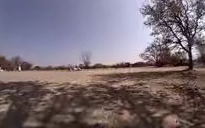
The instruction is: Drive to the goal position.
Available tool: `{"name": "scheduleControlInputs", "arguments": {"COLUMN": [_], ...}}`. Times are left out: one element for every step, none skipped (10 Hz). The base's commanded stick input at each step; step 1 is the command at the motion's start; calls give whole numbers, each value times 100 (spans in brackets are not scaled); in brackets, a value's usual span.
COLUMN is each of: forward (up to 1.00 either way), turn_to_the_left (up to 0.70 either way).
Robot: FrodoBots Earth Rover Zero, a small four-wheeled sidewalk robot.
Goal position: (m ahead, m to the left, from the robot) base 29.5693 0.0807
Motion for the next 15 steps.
{"name": "scheduleControlInputs", "arguments": {"forward": [100, 100, 100, 100, 100, 100, 100, 100, 100, 100, 100, 100, 100, 100, 100], "turn_to_the_left": [-4, -3, -3, -3, -3, -3, -2, 0, 0, 0, -6, -10, -11, -11, -11]}}
